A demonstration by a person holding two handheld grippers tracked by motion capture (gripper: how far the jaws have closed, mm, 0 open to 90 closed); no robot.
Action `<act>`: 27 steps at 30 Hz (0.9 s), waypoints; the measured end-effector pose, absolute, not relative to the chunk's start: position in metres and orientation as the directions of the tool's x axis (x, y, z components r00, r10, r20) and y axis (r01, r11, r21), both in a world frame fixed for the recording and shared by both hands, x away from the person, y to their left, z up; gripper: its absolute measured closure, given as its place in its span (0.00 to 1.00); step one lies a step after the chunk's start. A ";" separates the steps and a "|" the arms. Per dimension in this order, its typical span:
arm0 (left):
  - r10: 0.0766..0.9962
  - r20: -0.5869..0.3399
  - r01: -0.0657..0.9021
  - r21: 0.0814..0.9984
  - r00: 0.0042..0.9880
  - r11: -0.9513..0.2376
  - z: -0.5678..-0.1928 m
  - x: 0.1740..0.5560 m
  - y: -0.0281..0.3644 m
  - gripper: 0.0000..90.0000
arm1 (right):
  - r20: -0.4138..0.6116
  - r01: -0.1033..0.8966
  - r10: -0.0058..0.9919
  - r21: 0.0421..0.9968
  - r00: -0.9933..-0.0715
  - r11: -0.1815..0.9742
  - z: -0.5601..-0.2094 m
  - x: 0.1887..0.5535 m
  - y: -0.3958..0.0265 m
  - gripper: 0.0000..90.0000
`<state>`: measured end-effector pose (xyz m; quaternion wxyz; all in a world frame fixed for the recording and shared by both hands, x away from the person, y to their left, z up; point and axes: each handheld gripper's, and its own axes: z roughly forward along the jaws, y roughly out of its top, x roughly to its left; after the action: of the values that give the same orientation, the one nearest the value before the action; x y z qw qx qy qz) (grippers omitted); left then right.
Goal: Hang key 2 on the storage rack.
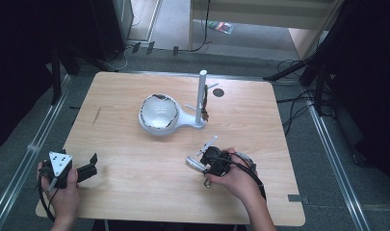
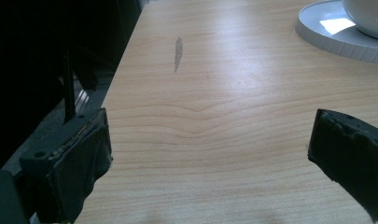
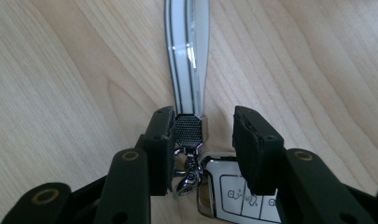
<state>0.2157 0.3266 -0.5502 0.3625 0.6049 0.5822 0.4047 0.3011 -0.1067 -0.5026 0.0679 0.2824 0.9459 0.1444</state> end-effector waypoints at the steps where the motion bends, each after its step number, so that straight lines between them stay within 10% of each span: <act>1: 0.998 0.067 0.411 0.910 -0.005 -0.059 -0.550 0.216 0.327 0.00 | -0.047 0.513 0.551 0.305 -0.833 0.802 -0.503 0.301 -0.106 0.67; 27: 0.998 0.068 0.411 0.910 -0.004 -0.061 -0.550 0.216 0.326 0.00 | -0.004 0.538 0.550 0.206 -0.835 0.817 -0.508 0.301 -0.110 0.77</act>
<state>0.2158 0.3264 -0.5503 0.3626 0.6054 0.5815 0.4048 0.3007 -0.1097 -0.5080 0.0317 0.2856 0.9527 0.0988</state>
